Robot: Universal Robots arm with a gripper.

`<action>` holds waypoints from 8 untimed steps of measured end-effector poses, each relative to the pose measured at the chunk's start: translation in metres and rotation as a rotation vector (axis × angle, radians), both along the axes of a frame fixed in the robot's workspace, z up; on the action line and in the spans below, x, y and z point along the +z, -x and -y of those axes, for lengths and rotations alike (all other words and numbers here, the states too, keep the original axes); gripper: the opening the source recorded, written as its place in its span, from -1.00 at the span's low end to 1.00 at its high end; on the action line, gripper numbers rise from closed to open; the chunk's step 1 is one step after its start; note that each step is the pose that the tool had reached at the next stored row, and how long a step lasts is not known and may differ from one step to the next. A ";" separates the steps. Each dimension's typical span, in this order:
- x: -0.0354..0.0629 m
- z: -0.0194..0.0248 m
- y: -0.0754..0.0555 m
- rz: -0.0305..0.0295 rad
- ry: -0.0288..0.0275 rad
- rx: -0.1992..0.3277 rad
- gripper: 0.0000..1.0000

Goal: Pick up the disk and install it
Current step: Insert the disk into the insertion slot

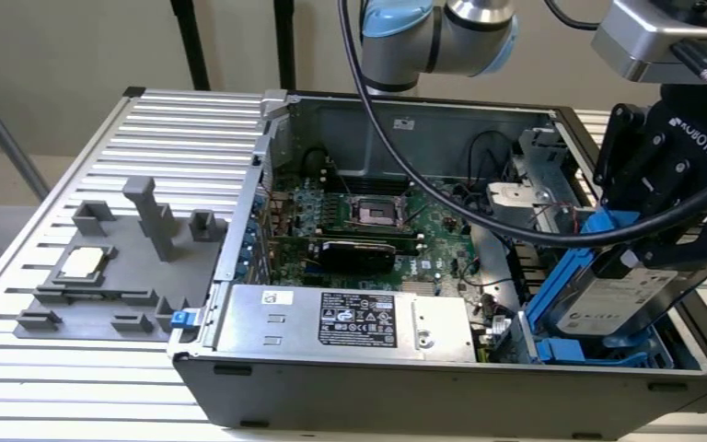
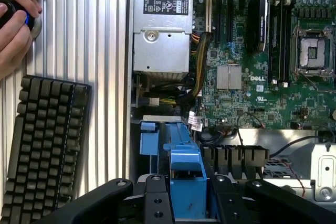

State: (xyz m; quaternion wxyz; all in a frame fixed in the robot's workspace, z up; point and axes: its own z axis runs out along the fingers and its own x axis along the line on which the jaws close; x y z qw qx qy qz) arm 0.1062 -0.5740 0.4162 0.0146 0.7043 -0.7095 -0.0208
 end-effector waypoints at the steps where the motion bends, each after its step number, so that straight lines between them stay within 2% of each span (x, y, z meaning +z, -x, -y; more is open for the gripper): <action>1: -0.0001 0.0000 0.000 -0.0001 -0.0002 0.000 -0.35; 4: -0.0001 0.0000 0.000 0.0000 0.0000 0.000 -0.33; 5: -0.0001 0.0000 0.000 0.0000 0.0001 0.000 -0.19; 8: -0.0002 0.0000 0.000 0.0000 -0.0002 0.001 -0.19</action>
